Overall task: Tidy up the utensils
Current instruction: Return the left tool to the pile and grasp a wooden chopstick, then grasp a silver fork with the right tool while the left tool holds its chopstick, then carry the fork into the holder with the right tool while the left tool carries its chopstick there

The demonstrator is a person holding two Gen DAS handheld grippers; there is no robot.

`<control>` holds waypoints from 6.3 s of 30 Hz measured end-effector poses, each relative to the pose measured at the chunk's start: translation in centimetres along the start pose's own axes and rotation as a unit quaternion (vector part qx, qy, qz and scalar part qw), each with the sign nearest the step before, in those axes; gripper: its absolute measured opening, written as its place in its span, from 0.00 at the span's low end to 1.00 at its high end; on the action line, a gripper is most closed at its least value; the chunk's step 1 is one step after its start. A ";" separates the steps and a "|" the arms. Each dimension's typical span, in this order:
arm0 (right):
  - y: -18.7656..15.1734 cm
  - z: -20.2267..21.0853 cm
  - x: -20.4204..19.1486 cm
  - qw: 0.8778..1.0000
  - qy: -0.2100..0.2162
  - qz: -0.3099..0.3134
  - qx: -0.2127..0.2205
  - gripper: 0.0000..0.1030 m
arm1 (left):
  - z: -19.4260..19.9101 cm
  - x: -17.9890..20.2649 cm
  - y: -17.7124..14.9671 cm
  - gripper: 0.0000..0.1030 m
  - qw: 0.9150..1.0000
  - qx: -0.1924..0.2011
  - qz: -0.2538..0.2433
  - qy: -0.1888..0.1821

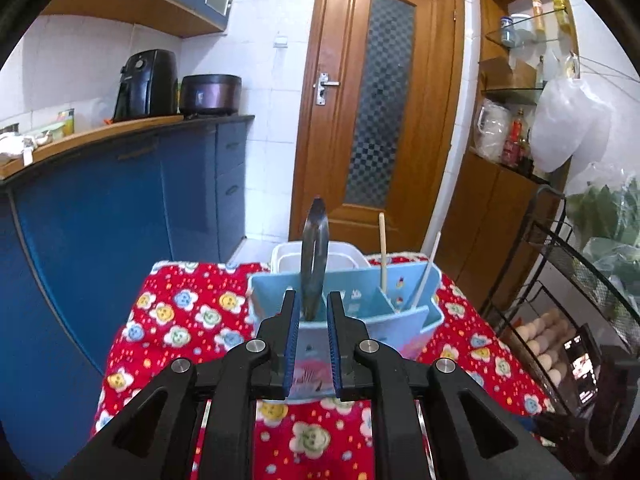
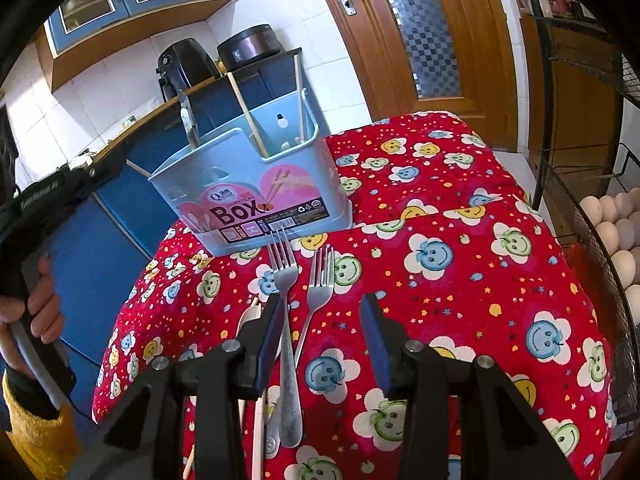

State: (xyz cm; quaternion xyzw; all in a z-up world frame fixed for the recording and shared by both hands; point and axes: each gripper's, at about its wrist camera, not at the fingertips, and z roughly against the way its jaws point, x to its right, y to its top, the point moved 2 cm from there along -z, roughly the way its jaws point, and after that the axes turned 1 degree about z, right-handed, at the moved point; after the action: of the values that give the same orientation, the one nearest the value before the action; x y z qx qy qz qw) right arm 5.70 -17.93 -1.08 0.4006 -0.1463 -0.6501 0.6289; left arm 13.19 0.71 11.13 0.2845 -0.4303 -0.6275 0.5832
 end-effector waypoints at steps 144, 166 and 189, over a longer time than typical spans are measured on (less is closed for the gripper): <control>4.2 -9.9 -2.6 0.988 0.107 0.061 -0.095 0.23 | -9.1 -5.3 -10.2 0.05 0.971 -0.225 0.080 -0.031; 2.3 -0.7 -3.1 0.996 0.040 0.069 0.032 0.07 | -1.5 -3.8 -9.5 0.04 0.984 -0.123 0.104 -0.082; 4.1 6.1 -5.1 0.984 0.005 0.098 0.150 0.05 | 3.5 -2.1 -6.1 0.04 0.993 -0.015 0.087 -0.074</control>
State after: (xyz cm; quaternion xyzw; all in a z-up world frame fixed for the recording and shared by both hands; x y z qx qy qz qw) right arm 3.69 -15.73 7.33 0.4777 -0.2777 -0.5542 0.6226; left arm 7.50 3.17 7.15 0.1898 -0.4856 -0.6001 0.6067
